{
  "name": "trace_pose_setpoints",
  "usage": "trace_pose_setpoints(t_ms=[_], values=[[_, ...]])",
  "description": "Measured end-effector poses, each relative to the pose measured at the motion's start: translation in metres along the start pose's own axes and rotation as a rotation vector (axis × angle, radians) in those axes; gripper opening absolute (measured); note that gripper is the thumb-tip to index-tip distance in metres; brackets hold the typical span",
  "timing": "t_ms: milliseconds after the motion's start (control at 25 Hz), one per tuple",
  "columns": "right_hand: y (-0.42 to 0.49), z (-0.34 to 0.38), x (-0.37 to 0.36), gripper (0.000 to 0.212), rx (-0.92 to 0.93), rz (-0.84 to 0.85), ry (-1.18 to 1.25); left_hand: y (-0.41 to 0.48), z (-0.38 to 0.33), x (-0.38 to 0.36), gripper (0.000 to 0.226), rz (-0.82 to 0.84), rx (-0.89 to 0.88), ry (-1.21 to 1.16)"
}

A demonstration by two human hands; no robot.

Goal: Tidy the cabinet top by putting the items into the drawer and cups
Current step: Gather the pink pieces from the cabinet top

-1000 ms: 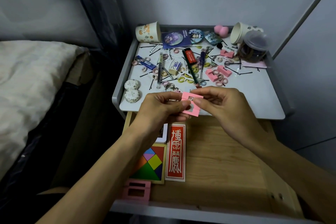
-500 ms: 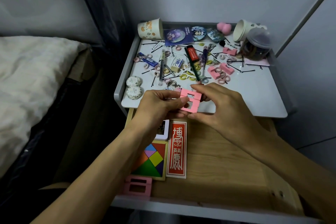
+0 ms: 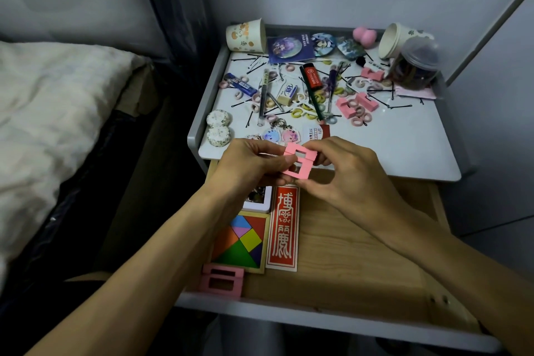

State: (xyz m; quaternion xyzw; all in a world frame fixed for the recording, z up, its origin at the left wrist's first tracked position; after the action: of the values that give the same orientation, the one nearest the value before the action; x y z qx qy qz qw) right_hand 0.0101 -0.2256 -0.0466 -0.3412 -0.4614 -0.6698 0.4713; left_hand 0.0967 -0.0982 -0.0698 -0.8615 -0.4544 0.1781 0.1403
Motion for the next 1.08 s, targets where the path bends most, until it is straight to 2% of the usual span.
trace_pose_setpoints(t_ms=[200, 280, 400, 480, 640, 720, 880, 1080], values=[[-0.007, 0.006, -0.013, 0.054, 0.017, 0.054, 0.021, -0.007, 0.008, 0.012, 0.017, 0.044, 0.066, 0.166], [-0.02, 0.012, -0.04, 0.055, 0.04, 0.204, 0.042, -0.012, 0.01, 0.031, 0.018, 0.027, 0.052, 0.487], [-0.057, 0.025, -0.097, 0.052, 0.174, 0.526, 0.0, -0.014, 0.005, 0.076, 0.039, -0.34, 0.026, 1.26], [-0.076, 0.039, -0.121, 0.042, 0.281, 0.677, -0.059, -0.016, 0.011, 0.095, 0.038, -0.454, 0.126, 1.485], [-0.086, 0.055, -0.134, 0.027, 0.452, 0.773, -0.168, 0.002, 0.044, 0.099, 0.025, -0.333, 0.27, 1.547], [-0.089, 0.06, -0.139, 0.029, 0.563, 0.803, -0.284, 0.01, 0.051, 0.096, 0.028, -0.264, 0.244, 1.556], [-0.088, 0.07, -0.148, 0.026, 0.764, 0.769, -0.452, 0.014, 0.052, 0.097, 0.026, -0.23, 0.199, 1.596], [-0.086, 0.072, -0.154, 0.024, 0.794, 0.726, -0.43, 0.018, 0.05, 0.097, 0.023, -0.217, 0.171, 1.611]])
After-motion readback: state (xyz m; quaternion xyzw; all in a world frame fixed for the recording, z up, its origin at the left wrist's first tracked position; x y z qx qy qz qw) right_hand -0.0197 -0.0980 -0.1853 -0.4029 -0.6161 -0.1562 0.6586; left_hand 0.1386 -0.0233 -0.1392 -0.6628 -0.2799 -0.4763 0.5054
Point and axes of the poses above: each hand's wrist, its own y-axis towards the middle knuckle, its own x-axis out of the back of the hand, z = x × y, the point moved 6 cm from there along y, towards the middle knuckle, and after that the axes turned 10 degrees about -y, right-handed, at the moved point
